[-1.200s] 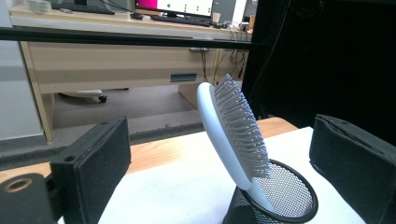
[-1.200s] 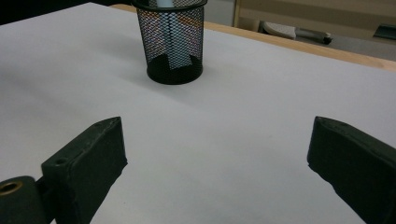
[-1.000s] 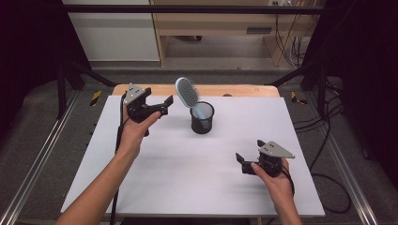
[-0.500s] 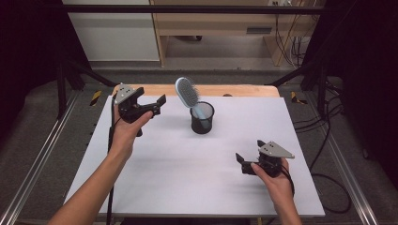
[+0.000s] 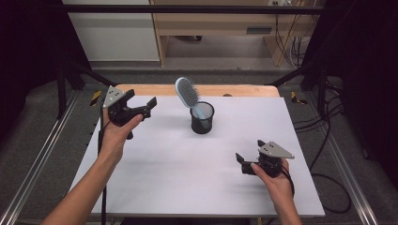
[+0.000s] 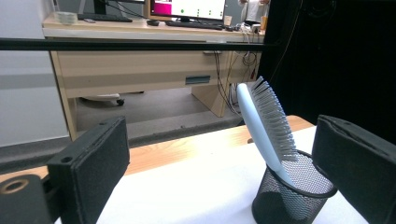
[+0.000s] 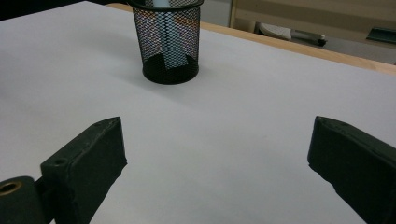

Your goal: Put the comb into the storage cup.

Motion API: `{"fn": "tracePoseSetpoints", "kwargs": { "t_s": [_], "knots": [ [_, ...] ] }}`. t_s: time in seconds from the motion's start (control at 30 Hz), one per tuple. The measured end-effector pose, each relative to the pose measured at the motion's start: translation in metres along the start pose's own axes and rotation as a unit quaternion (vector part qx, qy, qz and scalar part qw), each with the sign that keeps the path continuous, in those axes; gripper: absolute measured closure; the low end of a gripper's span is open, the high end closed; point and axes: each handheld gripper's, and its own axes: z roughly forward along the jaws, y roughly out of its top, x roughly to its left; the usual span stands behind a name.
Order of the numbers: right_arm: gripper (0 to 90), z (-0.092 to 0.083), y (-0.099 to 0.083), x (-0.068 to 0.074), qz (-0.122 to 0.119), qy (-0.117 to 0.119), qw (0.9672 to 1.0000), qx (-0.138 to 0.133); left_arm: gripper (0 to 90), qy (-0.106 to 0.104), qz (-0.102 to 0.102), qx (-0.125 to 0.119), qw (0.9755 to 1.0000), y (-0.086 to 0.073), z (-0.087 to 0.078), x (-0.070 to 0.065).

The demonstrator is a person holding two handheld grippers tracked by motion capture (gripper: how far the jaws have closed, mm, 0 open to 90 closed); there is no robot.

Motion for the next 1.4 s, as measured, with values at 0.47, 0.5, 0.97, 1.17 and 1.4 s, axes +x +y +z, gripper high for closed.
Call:
{"fn": "tracePoseSetpoints", "kwargs": {
  "t_s": [0.47,0.5,0.97,1.17,1.4],
  "knots": [
    [4.3,0.000,0.000,0.000,-0.003,-0.004,1.0000,-0.002,3.4,0.007,0.003,-0.009,0.9999,-0.001,-0.017,0.010],
    [4.4,0.000,0.000,0.000,-0.004,-0.005,1.0000,-0.003,3.3,0.008,0.002,-0.009,0.9999,-0.001,-0.018,0.010],
    [4.4,-0.001,-0.001,-0.001,0.008,-0.006,0.9998,-0.017,2.6,0.018,0.005,-0.016,0.9997,0.004,-0.031,0.020],
    [3.4,-0.002,0.000,0.000,0.021,0.005,0.9997,-0.014,2.5,0.021,0.007,-0.023,0.9995,0.004,-0.039,0.023],
    [3.0,-0.004,0.009,0.001,0.017,0.014,0.9997,-0.009,2.3,0.032,0.022,-0.026,0.9989,0.004,-0.058,0.029]
  ]
}}
